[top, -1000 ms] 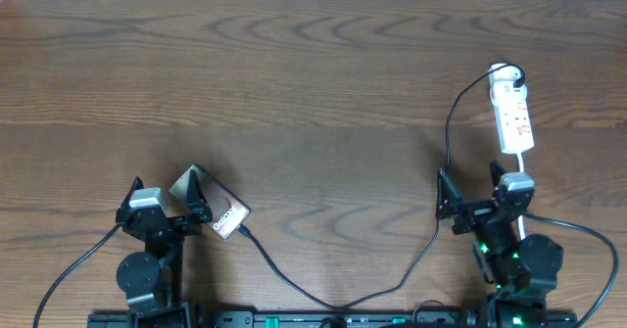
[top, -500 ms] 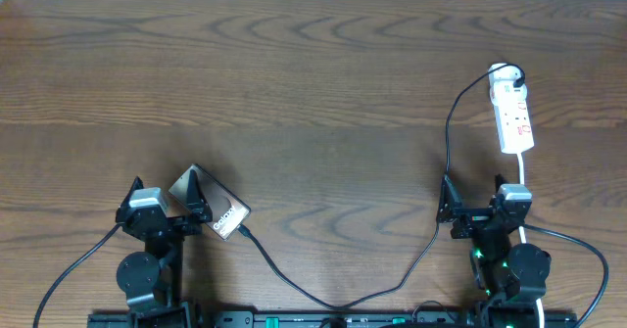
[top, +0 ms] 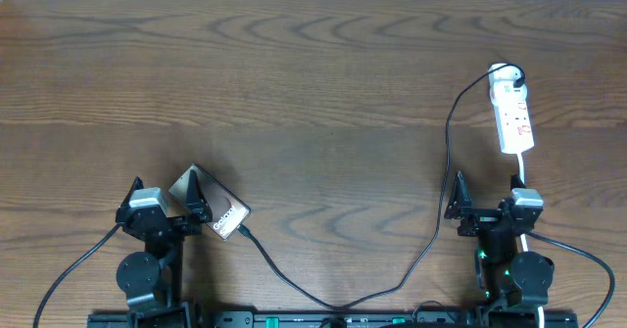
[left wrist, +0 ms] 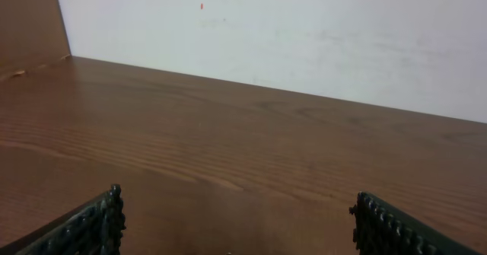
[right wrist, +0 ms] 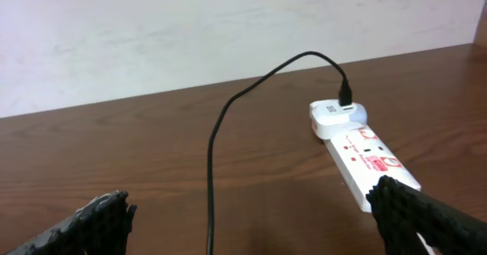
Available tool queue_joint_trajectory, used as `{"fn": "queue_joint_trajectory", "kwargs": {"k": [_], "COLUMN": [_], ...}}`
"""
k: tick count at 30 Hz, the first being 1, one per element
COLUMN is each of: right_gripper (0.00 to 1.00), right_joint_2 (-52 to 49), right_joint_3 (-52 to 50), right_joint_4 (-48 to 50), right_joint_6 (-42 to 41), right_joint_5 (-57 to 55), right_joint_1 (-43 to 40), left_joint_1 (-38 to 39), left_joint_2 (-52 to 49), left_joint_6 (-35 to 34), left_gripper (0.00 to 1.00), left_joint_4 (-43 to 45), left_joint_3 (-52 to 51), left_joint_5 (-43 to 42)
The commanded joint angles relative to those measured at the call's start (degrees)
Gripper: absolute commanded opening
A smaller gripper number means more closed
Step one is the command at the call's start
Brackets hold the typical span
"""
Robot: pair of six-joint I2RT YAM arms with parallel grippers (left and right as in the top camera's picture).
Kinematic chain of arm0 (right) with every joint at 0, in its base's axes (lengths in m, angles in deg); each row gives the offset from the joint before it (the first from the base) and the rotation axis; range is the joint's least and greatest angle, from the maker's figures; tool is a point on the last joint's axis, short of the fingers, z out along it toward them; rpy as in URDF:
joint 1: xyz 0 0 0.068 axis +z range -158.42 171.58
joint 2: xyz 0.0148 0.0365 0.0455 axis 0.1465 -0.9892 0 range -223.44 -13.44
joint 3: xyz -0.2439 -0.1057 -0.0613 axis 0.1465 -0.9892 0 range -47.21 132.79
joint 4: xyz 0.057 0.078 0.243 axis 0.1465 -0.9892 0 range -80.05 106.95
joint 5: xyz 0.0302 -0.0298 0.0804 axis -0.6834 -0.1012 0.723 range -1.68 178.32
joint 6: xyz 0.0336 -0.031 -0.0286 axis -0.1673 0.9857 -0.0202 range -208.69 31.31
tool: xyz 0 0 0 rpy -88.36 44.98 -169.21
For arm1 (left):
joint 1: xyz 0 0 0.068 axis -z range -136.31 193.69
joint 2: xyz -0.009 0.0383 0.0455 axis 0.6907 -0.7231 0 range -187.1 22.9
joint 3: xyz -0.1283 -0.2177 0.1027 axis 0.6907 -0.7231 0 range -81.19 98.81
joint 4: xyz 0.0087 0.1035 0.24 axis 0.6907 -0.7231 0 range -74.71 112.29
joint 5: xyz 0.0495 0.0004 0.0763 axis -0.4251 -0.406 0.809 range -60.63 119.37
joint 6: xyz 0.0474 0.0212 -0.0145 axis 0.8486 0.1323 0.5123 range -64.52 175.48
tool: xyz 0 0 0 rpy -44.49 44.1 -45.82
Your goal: Plug charger to phone and switch on socket
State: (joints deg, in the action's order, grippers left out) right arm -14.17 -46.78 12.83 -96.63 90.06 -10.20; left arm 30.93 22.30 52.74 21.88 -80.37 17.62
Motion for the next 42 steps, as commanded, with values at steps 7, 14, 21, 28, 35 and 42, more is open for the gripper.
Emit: {"fn": "queue_joint_trajectory", "kwargs": {"k": [7,14,21,28,35,42], "right_gripper": [0.99,0.99,0.99,0.99,0.99,0.99], "right_joint_2": [0.46,0.46,0.46,0.46,0.46,0.46], "right_joint_3": [-0.11,-0.11,-0.11,-0.11,-0.11,-0.11], "right_joint_4": [-0.55,-0.57,-0.57,-0.33,-0.28,-0.24], "right_joint_6": [6.88,10.71,10.88,10.80,10.80,10.78], "right_joint_5": [-1.36,-1.18,-1.16,-1.16,-1.16,-1.16], "right_joint_1": [2.51,4.44,4.90,4.87,4.87,4.81], "left_joint_1": [-0.15,-0.15,-0.15,-0.15,-0.15,-0.15], "left_joint_2": [0.37,0.37,0.37,0.37,0.37,0.37], "left_joint_6": [0.13,0.13,0.13,0.13,0.11,0.13], "left_gripper": [0.93,0.93,0.93,0.93,0.93,0.92], "left_joint_4": [-2.56,-2.56,-2.56,-2.56,-2.56,-2.56], "left_joint_3": [-0.55,-0.55,-0.55,-0.55,-0.55,-0.55], "left_joint_5": [-2.16,-2.16,-2.16,-2.16,-2.16,-2.16]}}
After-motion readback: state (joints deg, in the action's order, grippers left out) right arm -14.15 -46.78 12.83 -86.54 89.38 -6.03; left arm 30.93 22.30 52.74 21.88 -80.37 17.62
